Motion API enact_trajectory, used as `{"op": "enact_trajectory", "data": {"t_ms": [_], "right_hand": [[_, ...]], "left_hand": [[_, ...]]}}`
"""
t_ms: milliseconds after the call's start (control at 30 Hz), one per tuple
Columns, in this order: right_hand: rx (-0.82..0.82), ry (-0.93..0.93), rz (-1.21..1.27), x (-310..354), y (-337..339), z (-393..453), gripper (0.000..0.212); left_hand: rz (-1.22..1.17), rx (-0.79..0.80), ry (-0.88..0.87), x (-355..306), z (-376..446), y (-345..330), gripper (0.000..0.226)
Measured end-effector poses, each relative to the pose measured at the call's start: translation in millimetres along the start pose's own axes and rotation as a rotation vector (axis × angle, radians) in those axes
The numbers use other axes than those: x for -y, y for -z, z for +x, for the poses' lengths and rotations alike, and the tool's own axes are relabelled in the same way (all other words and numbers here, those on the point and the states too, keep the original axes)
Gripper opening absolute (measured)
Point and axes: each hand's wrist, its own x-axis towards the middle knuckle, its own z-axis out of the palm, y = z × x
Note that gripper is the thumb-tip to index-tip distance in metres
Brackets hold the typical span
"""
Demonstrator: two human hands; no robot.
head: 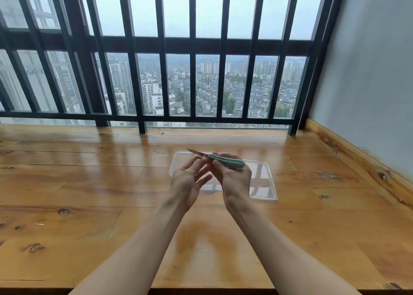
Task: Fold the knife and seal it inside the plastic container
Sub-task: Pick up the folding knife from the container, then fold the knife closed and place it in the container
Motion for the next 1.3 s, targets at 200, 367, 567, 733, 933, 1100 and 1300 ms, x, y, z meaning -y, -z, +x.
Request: {"op": "enact_trajectory", "data": {"t_ms": [200, 367, 567, 733, 933, 1100, 1300], "right_hand": [[-0.039, -0.12, 0.13, 3.3, -1.6, -2.0, 0.017], [-0.112, -0.178, 0.103, 1.4, -2.3, 0.8, 0.007], [-0.232, -0.289, 0.352, -0.6, -8.1, 3.7, 0.021], [-0.393, -0.339, 0.41, -6.4, -14.1, 3.2, 0.026], [-0.521, -0.328, 0.422, -14.0, -12.7, 7.9, 0.025], [-0.497, -0.27, 0.297, -13.9, -9.6, 10.2, 0.046], [-0.44, -0.258, 0.186, -10.1, -4.6, 9.8, 0.049]], "left_hand": [[-0.031, -0.096, -0.024, 2.6, -0.4, 0.2, 0.013], [0.002, -0.15, -0.075, 4.2, -1.1, -0.3, 0.012], [-0.043, -0.278, -0.137, 9.3, -4.3, -6.8, 0.012], [-0.185, -0.441, -0.143, 14.1, -6.8, -14.7, 0.013], [-0.177, -0.519, -0.157, 22.4, -9.9, -19.2, 0.013], [-0.01, -0.53, -0.197, 21.9, -10.6, -16.2, 0.018], [0.222, -0.485, -0.27, 18.4, -10.5, -12.7, 0.027]]}}
